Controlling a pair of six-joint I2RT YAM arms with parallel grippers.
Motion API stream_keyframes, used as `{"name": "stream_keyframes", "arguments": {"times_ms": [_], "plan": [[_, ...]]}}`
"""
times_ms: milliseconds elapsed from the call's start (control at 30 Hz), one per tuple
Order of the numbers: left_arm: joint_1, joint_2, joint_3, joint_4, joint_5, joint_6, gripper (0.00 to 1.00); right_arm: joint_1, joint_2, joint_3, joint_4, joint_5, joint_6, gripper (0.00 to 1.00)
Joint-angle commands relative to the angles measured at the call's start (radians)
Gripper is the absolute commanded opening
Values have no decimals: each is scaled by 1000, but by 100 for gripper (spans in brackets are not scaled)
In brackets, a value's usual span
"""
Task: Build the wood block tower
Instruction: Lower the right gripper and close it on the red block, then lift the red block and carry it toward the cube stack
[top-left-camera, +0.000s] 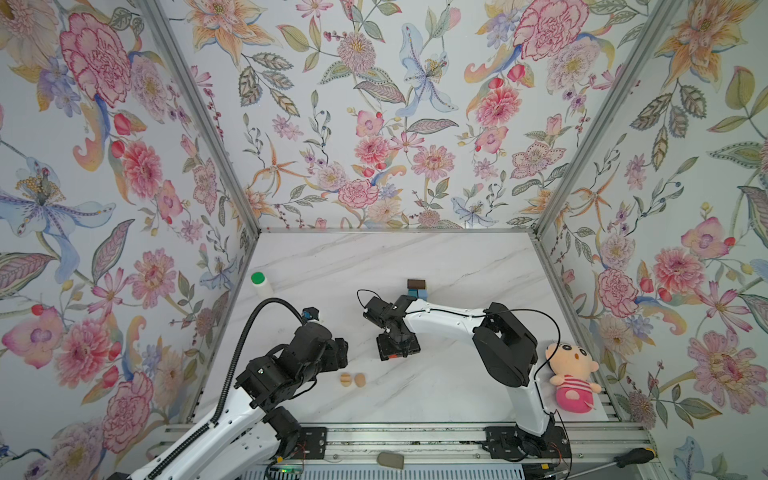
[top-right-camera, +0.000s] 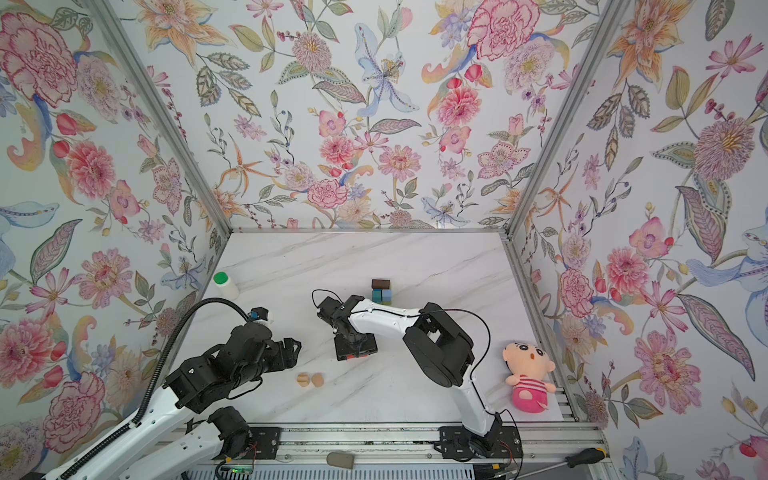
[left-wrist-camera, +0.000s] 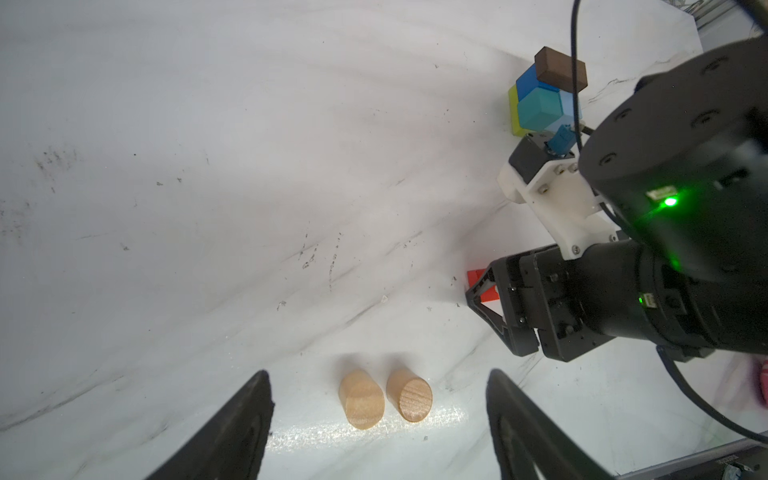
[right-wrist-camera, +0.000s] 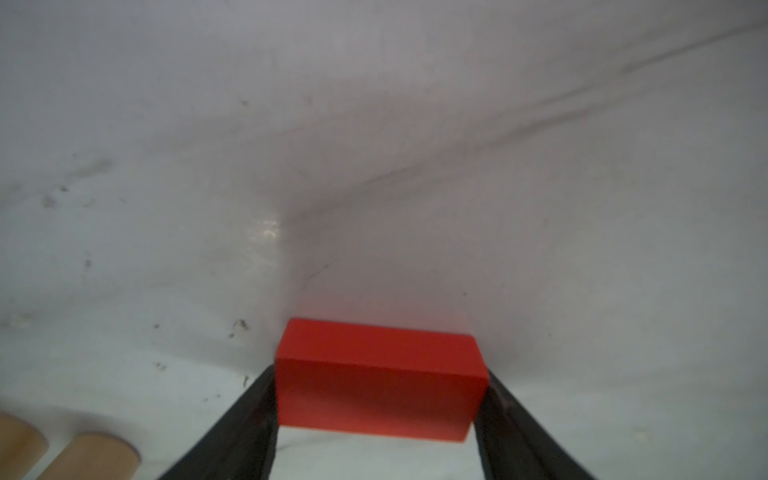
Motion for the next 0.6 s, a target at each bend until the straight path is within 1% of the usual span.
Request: {"name": "stream_keyframes", "arguments": {"times_ms": [0,167,300,467,567], "plan": [[11,12,33,21,-9,41,82,-9,-14,5,10,-13,1,73],[12,35,44,27,-7,75,82,-7,-15,11,20,-26,31,77],[12,46,48,26,-5,101,83,-4,-6,19,21,-21,52,77],[18,55,60,18,-6,139,83,-3,-2,19,21,-3,88,68],[25,57,67,16,0,162,83,-4,-1,19,19,2,101,58]]}}
